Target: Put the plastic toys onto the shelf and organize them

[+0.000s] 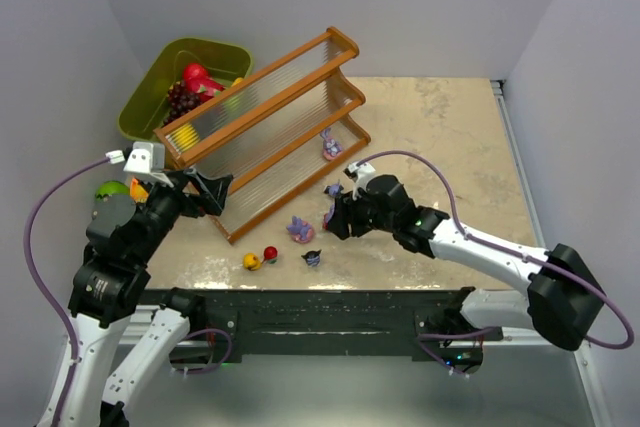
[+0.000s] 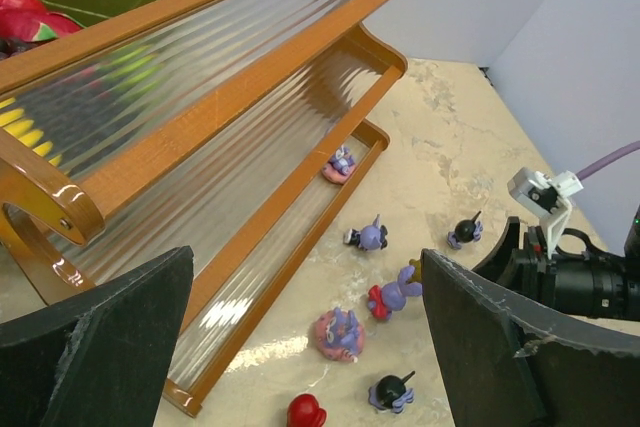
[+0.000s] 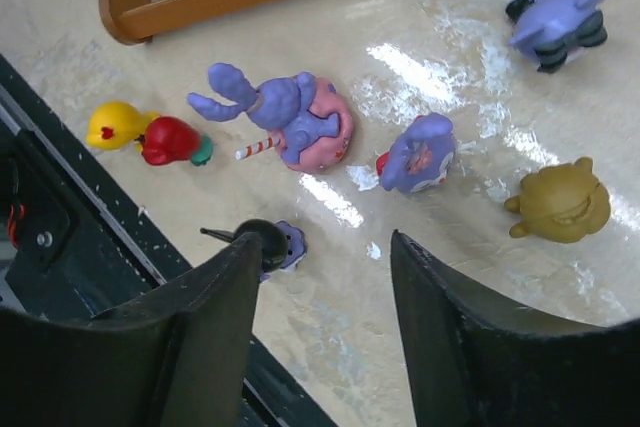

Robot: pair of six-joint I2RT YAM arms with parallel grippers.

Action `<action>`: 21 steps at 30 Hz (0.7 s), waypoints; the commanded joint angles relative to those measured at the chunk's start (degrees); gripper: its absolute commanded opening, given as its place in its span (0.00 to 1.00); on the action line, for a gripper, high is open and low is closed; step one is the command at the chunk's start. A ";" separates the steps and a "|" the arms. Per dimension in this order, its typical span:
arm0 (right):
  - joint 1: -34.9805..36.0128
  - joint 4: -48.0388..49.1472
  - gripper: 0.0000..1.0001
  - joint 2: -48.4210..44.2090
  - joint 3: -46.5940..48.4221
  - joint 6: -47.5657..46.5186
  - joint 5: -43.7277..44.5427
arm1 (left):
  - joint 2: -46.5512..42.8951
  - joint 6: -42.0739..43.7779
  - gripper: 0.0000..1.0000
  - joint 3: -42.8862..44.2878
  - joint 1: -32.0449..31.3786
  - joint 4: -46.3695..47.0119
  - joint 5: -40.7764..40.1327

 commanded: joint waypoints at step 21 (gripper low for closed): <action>0.65 4.72 0.36 8.59 5.12 11.51 11.86 | -1.31 0.05 1.00 1.12 0.23 -3.02 -2.46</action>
